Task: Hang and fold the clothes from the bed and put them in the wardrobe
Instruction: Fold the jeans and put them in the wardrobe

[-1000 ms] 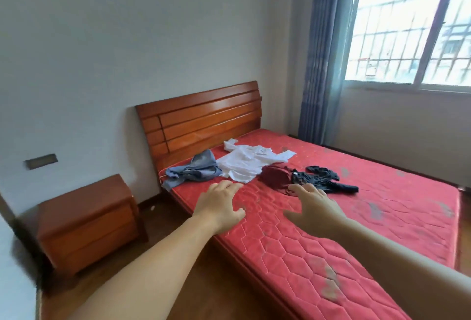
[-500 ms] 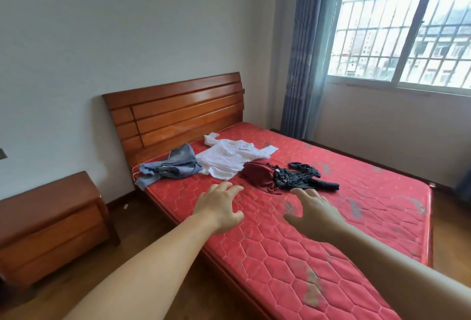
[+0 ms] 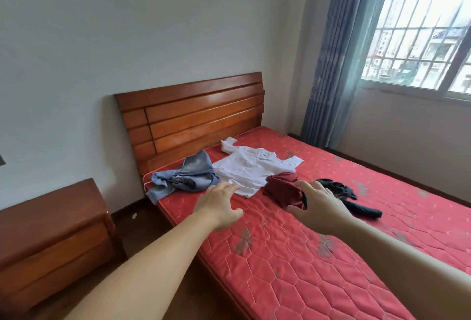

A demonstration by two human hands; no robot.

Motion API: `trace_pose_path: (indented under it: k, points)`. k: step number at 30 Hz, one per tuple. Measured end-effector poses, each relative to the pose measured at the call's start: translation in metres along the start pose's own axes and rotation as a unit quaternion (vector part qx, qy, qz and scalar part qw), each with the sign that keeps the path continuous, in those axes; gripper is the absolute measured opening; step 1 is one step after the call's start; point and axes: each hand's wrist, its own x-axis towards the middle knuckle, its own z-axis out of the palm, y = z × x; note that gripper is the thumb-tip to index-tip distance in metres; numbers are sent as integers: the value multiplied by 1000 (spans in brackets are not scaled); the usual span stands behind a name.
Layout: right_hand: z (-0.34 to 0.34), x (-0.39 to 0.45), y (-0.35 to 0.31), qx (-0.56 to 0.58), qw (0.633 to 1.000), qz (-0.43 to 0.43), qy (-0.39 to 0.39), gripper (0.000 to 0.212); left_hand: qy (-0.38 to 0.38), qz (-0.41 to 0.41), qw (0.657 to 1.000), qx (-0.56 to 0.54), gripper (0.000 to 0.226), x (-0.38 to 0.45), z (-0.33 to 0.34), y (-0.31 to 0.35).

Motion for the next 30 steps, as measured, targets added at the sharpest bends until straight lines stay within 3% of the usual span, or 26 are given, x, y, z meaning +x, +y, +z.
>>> trace_pose_path:
  k: [18, 30]
  points:
    - [17, 332, 11, 100, 995, -13, -18, 70, 2, -31, 999, 25, 62, 292, -28, -65]
    - [109, 504, -75, 90, 992, -30, -86, 71, -24, -94, 995, 0, 64, 417, -15, -222]
